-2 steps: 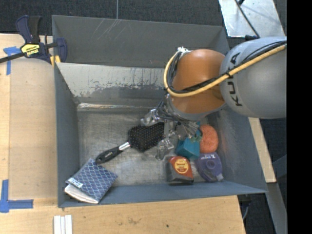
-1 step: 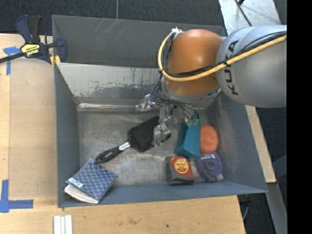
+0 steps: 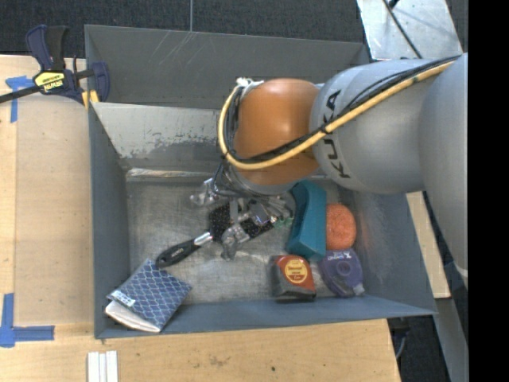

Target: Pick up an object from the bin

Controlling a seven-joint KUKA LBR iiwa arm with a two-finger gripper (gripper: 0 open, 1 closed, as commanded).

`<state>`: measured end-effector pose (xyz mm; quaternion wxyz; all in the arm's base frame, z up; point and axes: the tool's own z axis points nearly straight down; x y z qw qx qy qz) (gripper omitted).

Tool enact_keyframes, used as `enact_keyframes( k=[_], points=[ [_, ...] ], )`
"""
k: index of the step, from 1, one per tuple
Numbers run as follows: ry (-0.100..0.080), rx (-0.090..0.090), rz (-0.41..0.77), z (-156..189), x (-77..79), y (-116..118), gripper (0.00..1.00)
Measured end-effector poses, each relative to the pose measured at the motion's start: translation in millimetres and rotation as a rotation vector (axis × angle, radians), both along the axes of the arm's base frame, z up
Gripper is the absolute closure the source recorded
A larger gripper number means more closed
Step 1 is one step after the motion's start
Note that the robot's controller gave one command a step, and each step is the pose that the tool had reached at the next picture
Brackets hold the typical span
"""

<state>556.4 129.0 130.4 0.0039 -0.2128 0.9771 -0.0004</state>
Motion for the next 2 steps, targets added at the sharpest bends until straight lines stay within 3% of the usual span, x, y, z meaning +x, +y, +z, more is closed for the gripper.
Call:
enact_keyframes(
  k=[1,2],
  points=[
    [0.002,0.014,0.634,-47.7,38.1,-40.1,1.00],
    [0.002,0.013,0.634,-47.7,37.9,-39.9,1.00]
  ],
)
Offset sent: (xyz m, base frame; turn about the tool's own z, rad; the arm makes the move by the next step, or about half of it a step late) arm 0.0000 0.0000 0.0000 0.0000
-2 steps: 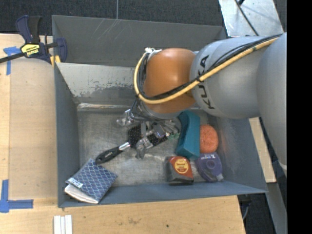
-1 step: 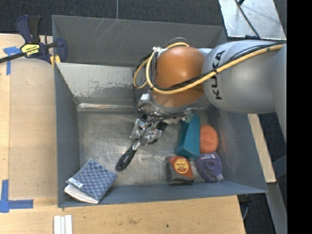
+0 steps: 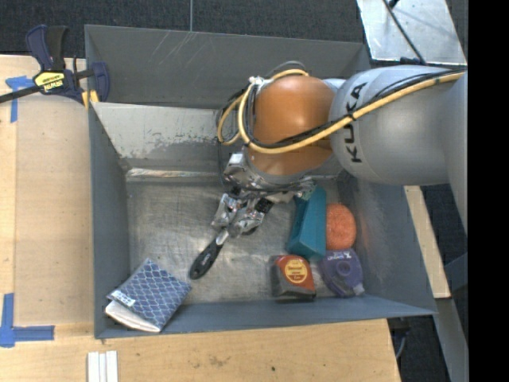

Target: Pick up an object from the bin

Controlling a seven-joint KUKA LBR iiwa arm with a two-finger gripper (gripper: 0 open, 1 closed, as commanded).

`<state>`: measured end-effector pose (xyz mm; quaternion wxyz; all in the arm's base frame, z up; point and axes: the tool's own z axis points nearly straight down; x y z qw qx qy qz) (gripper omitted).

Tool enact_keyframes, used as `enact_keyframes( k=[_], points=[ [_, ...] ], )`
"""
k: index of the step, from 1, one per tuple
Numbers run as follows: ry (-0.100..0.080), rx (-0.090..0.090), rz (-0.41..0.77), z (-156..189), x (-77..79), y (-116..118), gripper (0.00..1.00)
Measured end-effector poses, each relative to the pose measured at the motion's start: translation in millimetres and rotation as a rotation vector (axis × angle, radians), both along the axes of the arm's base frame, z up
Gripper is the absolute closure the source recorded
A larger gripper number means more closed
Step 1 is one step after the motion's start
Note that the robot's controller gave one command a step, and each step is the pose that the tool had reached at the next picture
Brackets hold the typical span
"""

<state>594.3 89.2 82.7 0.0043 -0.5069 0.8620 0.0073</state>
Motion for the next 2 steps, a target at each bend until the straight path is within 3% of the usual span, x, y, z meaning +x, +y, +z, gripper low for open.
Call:
enact_keyframes(
  k=[1,2],
  points=[
    [0.003,-0.014,0.005,37.8,3.3,1.4,1.00],
    [0.001,-0.015,-0.021,105.9,-0.5,-4.0,1.00]
  ],
)
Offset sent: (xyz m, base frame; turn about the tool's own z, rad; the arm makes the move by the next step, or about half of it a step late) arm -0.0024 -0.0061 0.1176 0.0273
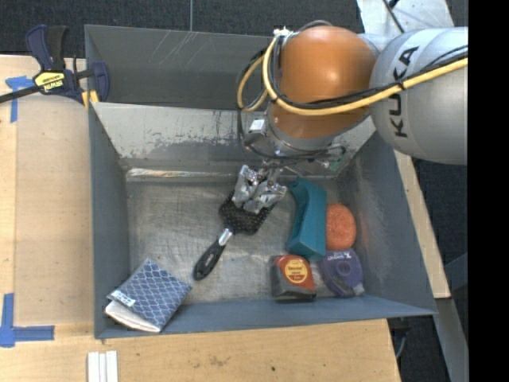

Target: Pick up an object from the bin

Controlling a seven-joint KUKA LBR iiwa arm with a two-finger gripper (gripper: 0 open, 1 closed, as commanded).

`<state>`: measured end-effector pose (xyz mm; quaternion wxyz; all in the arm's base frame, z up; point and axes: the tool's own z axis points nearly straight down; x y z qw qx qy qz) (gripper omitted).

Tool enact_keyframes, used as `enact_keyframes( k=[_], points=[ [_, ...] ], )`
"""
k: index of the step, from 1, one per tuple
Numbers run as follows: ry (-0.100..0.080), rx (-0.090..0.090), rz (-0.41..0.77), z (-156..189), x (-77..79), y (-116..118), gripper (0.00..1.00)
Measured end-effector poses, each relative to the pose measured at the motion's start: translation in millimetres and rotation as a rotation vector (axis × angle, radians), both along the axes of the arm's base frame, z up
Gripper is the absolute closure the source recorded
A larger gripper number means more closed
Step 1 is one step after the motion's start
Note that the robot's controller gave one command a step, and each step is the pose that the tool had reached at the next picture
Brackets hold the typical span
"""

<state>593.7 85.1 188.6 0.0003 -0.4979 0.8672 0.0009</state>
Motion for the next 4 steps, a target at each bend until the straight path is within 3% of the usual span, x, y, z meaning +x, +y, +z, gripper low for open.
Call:
enact_keyframes(
  k=[1,2,3,4],
  points=[
    [-0.002,0.000,0.034,69.0,2.1,2.6,1.00],
    [-0.007,-0.001,0.424,-44.7,-9.2,23.0,0.00],
    [0.000,0.001,0.439,-61.0,-13.1,27.1,0.00],
    [-0.008,0.000,0.625,-70.5,0.5,18.8,0.00]
  ],
)
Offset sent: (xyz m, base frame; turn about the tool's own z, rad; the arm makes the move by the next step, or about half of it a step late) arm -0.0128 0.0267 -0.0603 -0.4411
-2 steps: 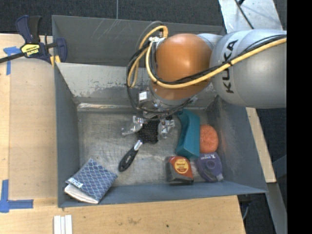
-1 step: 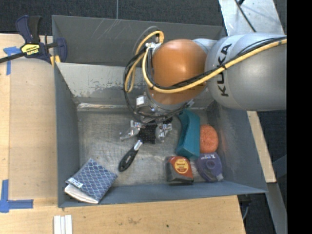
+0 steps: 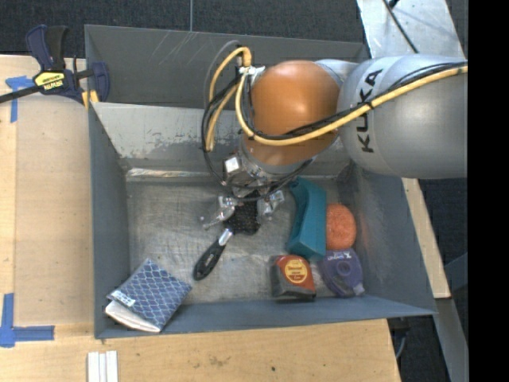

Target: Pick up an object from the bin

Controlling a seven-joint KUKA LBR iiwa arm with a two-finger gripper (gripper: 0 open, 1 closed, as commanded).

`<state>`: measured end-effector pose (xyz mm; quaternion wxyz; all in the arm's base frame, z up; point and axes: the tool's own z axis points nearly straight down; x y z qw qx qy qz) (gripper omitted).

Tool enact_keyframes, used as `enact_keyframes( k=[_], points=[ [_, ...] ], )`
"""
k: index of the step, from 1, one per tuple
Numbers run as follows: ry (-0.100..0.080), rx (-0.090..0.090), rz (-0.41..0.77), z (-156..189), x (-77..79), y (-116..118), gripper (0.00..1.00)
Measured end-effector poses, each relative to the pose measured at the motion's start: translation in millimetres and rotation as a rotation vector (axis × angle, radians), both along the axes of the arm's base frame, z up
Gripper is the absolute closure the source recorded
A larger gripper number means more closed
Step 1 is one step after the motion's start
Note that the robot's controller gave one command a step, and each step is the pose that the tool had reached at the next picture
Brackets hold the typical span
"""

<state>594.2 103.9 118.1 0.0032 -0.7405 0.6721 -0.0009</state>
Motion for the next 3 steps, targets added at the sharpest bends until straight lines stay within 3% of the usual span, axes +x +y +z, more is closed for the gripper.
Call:
enact_keyframes(
  k=[1,2,3],
  points=[
    [0.004,-0.002,0.180,-17.3,1.5,-9.9,0.00],
    [0.009,0.004,0.109,-35.1,23.3,-20.8,1.00],
    [0.009,0.004,0.108,-35.0,23.4,-20.9,1.00]
  ],
)
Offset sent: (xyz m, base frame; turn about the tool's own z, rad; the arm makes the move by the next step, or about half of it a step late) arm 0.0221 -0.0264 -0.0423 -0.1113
